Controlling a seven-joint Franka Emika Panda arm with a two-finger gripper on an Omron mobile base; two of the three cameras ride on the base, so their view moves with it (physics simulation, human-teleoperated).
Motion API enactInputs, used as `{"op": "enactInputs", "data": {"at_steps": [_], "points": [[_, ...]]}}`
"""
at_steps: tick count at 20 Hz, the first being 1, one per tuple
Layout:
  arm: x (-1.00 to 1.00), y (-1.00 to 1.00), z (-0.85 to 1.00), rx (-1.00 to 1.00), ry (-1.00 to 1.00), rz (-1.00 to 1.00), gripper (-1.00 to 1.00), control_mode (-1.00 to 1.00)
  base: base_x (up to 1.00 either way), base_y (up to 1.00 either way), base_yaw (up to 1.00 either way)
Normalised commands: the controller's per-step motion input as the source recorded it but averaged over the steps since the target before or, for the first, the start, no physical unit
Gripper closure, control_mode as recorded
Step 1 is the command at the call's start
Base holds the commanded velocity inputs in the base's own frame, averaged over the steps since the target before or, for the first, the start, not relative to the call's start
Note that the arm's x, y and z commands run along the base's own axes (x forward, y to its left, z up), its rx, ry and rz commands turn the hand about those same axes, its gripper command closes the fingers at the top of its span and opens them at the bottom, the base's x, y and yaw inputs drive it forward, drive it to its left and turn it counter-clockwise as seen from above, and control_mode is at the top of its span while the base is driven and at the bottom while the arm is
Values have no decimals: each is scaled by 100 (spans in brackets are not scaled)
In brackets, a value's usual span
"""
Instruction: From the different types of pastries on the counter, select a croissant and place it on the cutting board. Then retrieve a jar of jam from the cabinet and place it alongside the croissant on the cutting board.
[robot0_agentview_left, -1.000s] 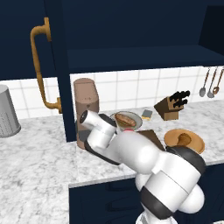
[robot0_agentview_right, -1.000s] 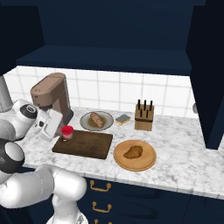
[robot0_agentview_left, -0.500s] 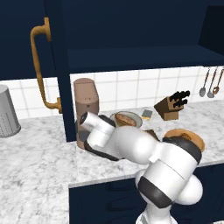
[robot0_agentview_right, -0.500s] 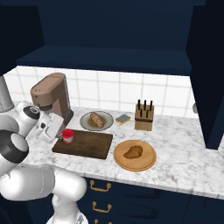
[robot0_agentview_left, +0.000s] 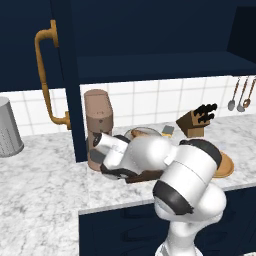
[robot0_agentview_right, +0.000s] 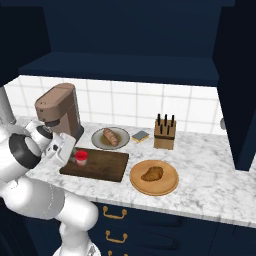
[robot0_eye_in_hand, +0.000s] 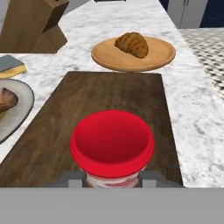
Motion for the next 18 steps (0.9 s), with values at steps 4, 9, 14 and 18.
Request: {"op": "enactInputs", "data": {"at_steps": [4,9,14,18], "points": [[21,29,-31,0,0,-3,100,-100,0,0,0],[1,21,-34,0,0,-4,100,-100,0,0,0],[0,25,-28,1,0,-4,-100,-100,0,0,0],[0,57,-3,8,-4,-2,-100,-100,0,0,0]]}}
